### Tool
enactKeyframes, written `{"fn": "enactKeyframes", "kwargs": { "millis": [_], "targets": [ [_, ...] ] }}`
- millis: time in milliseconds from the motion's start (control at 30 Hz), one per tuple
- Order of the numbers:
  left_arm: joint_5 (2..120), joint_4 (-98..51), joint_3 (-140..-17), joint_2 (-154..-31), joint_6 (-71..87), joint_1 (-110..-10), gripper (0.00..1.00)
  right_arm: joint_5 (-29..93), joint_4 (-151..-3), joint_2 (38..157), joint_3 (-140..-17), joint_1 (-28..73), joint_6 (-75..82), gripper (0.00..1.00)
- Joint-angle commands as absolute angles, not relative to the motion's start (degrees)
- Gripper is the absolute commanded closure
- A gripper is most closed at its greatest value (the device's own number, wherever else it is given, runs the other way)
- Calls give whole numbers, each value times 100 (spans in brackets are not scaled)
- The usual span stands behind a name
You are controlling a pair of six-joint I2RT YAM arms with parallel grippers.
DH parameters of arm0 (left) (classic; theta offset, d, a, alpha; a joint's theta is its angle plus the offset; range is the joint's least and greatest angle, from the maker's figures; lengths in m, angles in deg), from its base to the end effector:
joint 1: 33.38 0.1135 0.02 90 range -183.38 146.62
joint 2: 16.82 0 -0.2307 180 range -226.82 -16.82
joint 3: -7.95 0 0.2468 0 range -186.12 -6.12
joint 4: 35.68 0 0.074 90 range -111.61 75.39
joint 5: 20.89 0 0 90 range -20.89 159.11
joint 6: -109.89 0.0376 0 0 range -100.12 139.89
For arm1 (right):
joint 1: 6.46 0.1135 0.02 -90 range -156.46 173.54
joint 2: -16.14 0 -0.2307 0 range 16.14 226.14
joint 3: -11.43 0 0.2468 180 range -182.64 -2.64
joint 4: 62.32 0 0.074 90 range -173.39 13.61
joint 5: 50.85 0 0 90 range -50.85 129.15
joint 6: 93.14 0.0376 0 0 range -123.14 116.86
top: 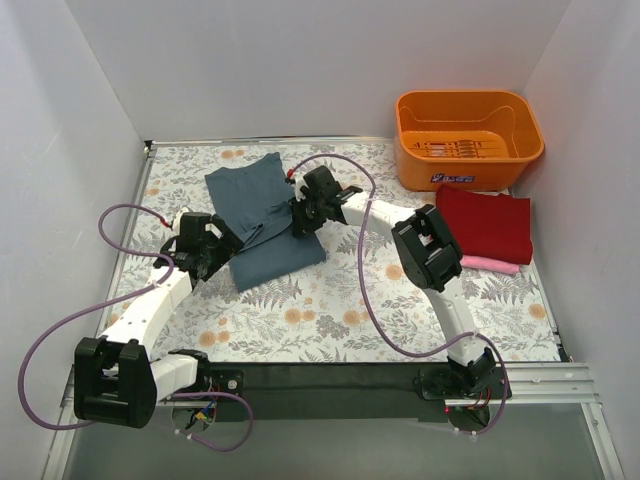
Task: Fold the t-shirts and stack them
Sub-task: Fold the tshirt
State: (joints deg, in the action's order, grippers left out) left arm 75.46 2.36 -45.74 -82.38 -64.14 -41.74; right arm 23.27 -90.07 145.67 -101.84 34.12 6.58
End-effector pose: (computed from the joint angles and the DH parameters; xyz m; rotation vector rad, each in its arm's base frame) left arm 0.2359 -0.0305 0.1876 -1.5873 1.9606 -0.5673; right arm 0.3601 0.3220 0.1458 -0.7835 2.2992 0.7434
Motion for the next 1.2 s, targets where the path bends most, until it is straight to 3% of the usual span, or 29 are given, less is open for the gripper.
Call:
{"fn": "enactKeyframes", "kwargs": {
  "millis": [0, 333, 467, 867, 1167],
  "targets": [
    [7465, 247, -4480, -8160, -6335, -4199, 22, 2201, -8800, 14734, -10810, 3397, 697, 79],
    [7377, 230, -4567, -8520, -6317, -4313, 24, 2246, -8651, 15535, -12567, 3028, 1188, 71],
    [7455, 212, -4856, -8810, -6273, -4436, 28, 2087, -8527, 15230, -12543, 2835, 1347, 67],
    [9028, 239, -5578, -10058, -6624, -5376, 55, 1850, -8097, 12787, -9294, 2562, 1110, 61],
    [9784, -51, -6017, -10919, -6941, -5561, 63, 1709, -8053, 11906, -7929, 2457, 978, 61]
  ]
}}
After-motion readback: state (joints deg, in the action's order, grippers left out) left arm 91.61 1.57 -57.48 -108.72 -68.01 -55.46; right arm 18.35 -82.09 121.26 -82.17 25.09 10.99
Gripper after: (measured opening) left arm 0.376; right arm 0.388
